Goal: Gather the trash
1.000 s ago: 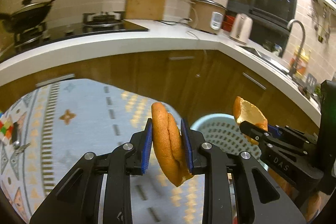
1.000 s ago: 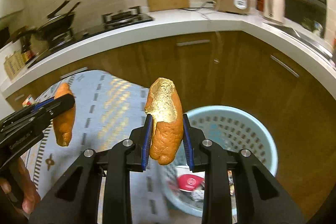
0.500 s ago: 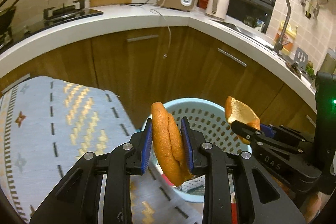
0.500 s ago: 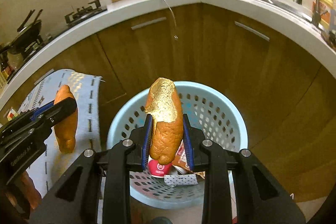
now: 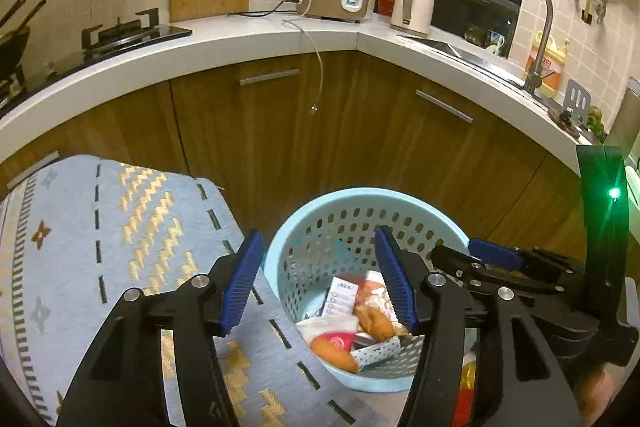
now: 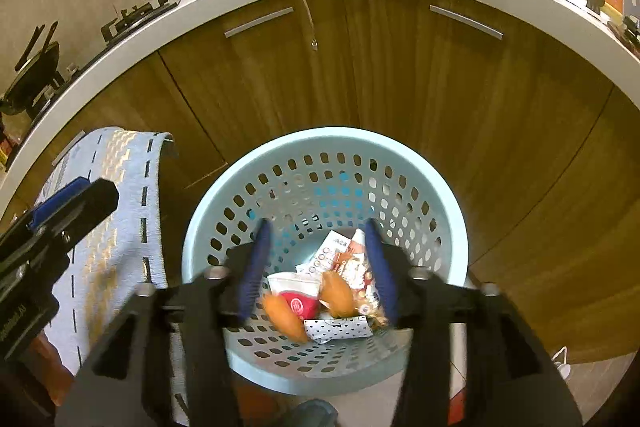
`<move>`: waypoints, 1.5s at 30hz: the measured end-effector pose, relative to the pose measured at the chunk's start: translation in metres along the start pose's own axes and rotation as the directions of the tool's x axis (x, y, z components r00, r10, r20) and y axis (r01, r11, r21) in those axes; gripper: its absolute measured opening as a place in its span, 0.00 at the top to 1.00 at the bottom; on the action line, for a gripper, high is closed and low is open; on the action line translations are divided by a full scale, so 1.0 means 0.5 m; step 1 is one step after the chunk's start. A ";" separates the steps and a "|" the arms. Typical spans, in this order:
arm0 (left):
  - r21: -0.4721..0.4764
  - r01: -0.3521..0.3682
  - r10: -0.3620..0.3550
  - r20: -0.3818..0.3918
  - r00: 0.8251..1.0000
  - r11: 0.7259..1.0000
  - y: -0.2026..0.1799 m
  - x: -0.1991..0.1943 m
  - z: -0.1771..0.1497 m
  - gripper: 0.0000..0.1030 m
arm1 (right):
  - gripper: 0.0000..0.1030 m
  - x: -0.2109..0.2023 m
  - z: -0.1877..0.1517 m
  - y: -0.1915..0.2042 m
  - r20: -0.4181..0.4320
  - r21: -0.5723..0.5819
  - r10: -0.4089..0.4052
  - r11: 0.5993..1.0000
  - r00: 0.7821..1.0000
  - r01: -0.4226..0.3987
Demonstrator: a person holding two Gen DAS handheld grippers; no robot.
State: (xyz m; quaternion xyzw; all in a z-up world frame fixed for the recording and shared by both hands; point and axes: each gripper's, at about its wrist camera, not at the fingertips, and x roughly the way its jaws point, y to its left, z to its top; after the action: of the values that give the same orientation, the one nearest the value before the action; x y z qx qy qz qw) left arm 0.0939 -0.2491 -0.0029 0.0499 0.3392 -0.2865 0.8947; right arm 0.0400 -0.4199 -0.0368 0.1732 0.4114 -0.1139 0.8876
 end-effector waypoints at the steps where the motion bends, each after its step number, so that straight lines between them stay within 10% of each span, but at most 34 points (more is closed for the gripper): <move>1: 0.000 -0.002 0.002 0.003 1.000 1.000 0.002 -0.004 -0.002 0.41 | 0.52 -0.004 0.000 0.003 0.004 -0.002 0.000 1.000 1.000 0.000; 17: -0.057 -0.122 0.128 0.108 0.986 0.991 0.078 -0.143 -0.054 0.20 | 0.44 -0.103 -0.015 0.131 0.109 -0.105 0.071 0.993 0.991 -0.059; 31: -0.174 -0.404 0.436 0.232 0.869 0.898 0.203 -0.279 -0.160 0.10 | 0.37 -0.175 -0.077 0.308 0.231 -0.230 0.137 0.970 0.963 -0.083; 45: -0.246 -0.389 0.446 0.251 0.859 0.888 0.248 -0.284 -0.198 0.07 | 0.37 -0.197 -0.138 0.309 0.317 -0.186 0.081 0.982 0.945 -0.022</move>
State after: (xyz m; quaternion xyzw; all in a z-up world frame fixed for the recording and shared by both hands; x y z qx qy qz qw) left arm 0.0182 -0.0499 -0.0015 -0.0055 0.2055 -0.0563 0.9770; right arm -0.0171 -0.2450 0.0304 0.0818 0.2642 -0.0797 0.9577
